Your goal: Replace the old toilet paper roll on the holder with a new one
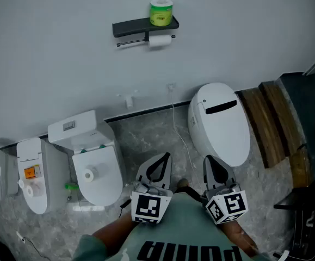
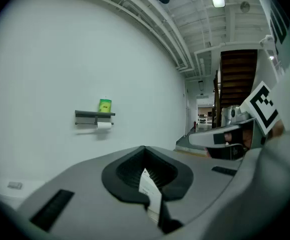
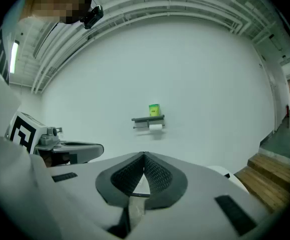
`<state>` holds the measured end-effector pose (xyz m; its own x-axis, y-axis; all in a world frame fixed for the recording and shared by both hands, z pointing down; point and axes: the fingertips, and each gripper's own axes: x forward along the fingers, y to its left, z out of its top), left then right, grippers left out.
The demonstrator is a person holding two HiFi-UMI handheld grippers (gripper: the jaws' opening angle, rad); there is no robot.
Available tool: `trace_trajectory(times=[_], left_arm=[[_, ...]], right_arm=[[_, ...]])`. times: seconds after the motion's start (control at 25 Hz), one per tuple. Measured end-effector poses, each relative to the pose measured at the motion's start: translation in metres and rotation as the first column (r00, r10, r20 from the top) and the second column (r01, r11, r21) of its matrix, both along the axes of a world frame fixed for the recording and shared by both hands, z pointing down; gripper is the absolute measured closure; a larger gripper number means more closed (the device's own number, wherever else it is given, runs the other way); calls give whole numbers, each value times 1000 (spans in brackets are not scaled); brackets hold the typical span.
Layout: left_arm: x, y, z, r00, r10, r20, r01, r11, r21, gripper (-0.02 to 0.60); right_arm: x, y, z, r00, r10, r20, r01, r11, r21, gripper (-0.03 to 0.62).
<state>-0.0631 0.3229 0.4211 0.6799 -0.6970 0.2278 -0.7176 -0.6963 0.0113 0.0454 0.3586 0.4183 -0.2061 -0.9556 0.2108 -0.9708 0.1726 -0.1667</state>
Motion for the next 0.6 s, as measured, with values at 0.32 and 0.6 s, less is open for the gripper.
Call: trace_trajectory(times=[0.32, 0.6], left_arm=[[52, -11, -11, 996, -91, 17, 91, 995, 41, 577], [70, -14, -8, 978, -197, 69, 196, 980, 25, 577]], right_arm=[[55, -30, -16, 995, -97, 16, 96, 994, 43, 586], [82, -40, -7, 984, -172, 55, 169, 984, 63, 586]])
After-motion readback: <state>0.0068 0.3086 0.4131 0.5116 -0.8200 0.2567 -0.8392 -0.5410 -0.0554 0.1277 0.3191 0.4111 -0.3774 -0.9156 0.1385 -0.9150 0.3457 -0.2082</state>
